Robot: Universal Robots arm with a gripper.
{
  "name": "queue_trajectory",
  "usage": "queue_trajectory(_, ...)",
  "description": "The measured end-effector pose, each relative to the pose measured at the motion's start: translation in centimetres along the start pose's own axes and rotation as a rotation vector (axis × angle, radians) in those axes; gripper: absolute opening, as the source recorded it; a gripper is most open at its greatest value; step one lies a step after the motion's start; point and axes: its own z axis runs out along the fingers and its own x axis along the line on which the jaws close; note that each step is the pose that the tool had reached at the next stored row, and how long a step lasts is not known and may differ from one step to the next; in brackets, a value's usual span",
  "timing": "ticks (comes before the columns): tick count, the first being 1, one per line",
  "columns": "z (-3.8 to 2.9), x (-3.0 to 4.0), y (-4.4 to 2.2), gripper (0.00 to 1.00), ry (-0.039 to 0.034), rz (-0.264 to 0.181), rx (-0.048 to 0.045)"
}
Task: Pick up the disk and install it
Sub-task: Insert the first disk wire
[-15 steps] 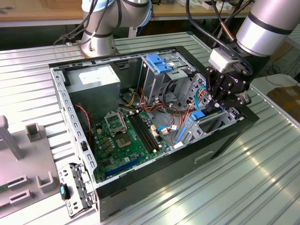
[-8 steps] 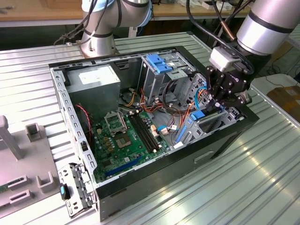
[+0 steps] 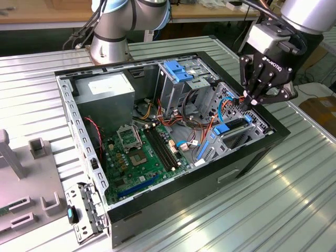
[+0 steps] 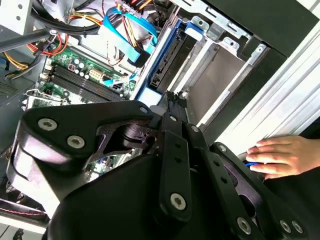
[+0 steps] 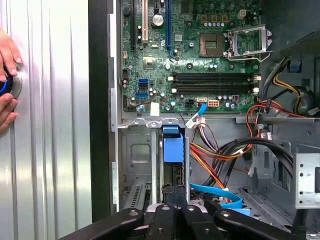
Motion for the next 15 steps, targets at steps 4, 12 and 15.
queue_trajectory(4, 0.07, 0.0, -0.05, 0.11, -0.0002, -0.072, 0.001)
queue_trajectory(12, 0.36, -0.01, -0.58, 0.11, -0.0019, -0.289, 0.0041)
queue_trajectory(15, 0.4, -0.18, -2.34, 0.11, -0.002, -0.294, 0.0042)
